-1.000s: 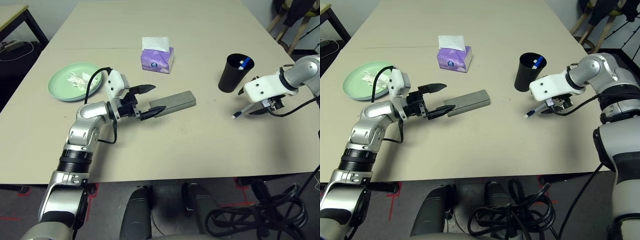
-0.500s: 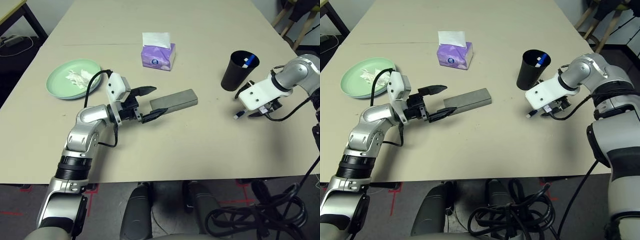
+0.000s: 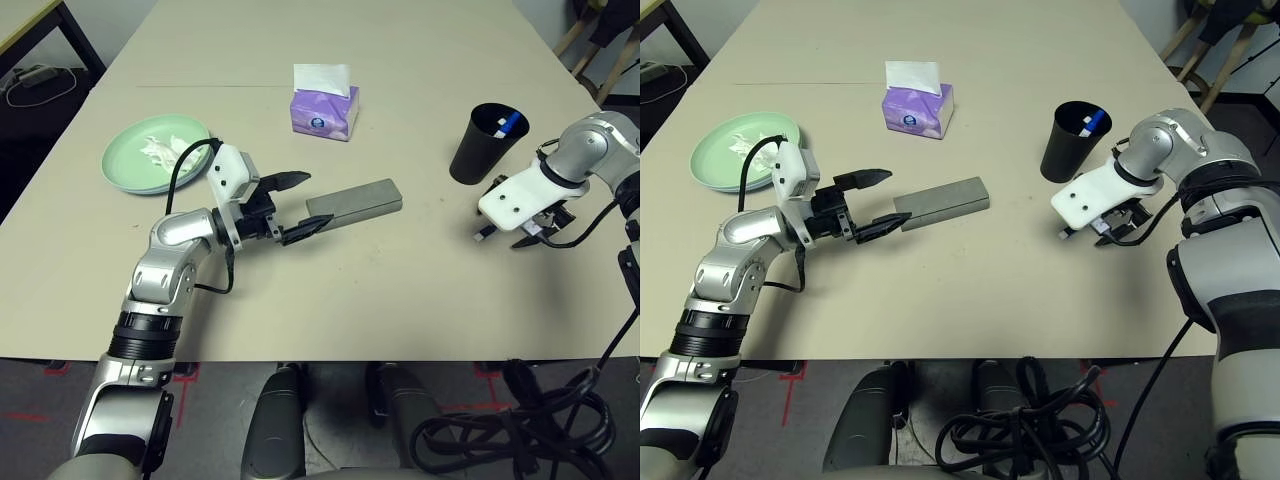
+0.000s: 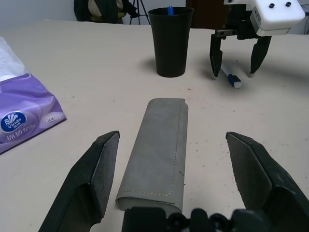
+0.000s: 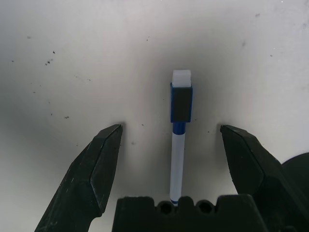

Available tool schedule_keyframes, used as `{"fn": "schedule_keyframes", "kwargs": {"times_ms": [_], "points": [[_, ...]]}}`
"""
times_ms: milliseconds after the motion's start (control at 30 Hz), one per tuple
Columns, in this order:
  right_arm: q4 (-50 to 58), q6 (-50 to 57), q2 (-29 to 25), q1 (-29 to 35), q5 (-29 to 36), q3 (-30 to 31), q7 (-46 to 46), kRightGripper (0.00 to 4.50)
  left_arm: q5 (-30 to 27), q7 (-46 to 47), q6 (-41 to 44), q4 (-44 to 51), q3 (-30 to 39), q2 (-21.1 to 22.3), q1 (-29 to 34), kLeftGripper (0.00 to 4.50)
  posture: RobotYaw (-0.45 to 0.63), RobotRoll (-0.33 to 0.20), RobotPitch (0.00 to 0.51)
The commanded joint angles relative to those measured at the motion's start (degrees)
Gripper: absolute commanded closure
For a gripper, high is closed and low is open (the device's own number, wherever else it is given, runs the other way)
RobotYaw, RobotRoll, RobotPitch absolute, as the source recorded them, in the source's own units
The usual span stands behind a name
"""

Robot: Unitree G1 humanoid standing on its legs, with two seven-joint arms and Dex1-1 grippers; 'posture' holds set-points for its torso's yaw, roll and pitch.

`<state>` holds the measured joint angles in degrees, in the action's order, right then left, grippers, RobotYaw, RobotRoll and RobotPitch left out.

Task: Organize and tidy the items on the table.

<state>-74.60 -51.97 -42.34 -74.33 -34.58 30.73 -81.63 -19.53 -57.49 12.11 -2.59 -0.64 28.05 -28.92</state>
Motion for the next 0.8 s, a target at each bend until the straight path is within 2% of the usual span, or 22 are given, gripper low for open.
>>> {"fn": "schedule_keyframes", "kwargs": {"times_ms": [33,100,200,500,800], "points": [[-0.63,-0.99,-0.01,-0.44,-0.56,0.61,0.48,0.04,-0.53,0.11,0.18,1.44,0.07,0.52,0.28,0.00,0.15,0.000,0.217],[-0.75,-1.02,0.25,-0.44,-0.52,0.62,0.03,0.04,-0.50,0.14,0.18,1.43,0.10,0.56,0.21,0.00,0.15,0.000,0.215],[-0.89,-0.89,0.54,-0.55,-0.46,0.62,-1.23,0.61,-0.52,0.15,0.22,1.49,0.22,0.73,0.14,0.00,0.16,0.000,0.212],[-0.80,-0.48,0.41,-0.32,1.20,-0.44,-5.59,4.07,-0.45,0.07,0.07,0.76,0.43,0.87,-0.58,0.00,0.15,0.000,0.201],[-0.41,1.04,-0.16,-0.04,3.55,-1.47,-8.32,4.08,-0.29,-0.63,-0.36,-1.46,0.49,1.03,-2.02,0.00,0.13,0.000,0.183]]}}
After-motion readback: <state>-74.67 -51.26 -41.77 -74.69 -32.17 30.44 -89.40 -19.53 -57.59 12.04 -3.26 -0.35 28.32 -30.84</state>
